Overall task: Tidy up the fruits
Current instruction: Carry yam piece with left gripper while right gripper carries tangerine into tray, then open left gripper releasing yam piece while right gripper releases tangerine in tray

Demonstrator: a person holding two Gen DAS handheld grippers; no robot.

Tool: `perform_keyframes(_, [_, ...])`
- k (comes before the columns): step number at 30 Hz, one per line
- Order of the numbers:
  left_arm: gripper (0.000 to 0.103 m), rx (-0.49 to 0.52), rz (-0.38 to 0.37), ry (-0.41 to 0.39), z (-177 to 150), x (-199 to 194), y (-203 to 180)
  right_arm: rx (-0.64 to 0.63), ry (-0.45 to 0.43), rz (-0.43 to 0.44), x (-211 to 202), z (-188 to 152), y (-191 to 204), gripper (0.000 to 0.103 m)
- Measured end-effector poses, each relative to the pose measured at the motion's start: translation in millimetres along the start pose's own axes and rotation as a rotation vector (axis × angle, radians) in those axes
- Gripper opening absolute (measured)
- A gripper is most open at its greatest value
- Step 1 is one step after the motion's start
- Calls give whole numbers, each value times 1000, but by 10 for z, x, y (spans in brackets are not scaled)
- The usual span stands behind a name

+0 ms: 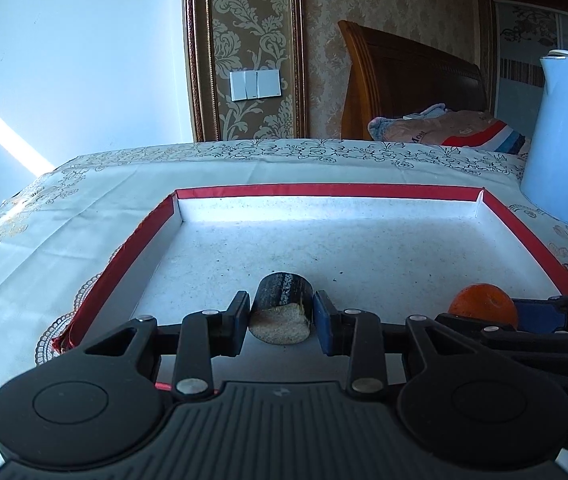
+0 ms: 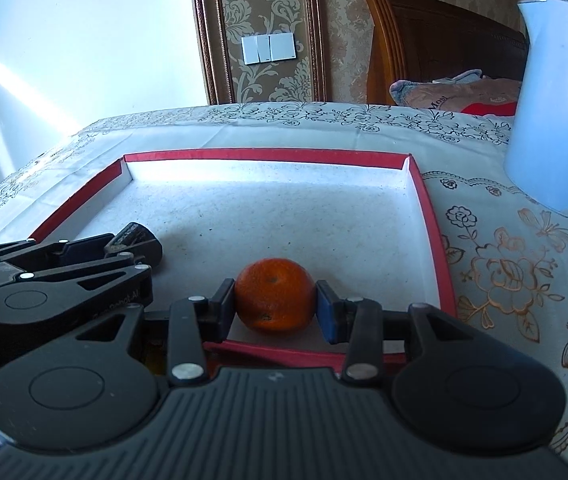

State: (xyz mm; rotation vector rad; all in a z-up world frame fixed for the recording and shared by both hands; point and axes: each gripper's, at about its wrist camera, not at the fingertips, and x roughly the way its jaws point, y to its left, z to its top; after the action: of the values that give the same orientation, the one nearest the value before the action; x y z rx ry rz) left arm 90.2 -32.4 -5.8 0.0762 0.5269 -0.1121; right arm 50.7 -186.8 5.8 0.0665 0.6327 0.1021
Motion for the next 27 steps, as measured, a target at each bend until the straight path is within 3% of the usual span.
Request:
perform_keyframes(13, [43,-31,19,28,-4,25,47,11,-10,-5,-2,-28,-4,41])
perform_keyframes(16, [61,-36,29,25,-2,18,56,13,-13,-5,-9,-31,-11,41])
perform_keyframes(20, [66,-36,36,11,-3,-9,57,14,-34,-1,-50,-34,-9,42])
perform_keyframes(27, [67,-45,35,15,-2,-21,76,21,-63,6,-108,-19,-18,46])
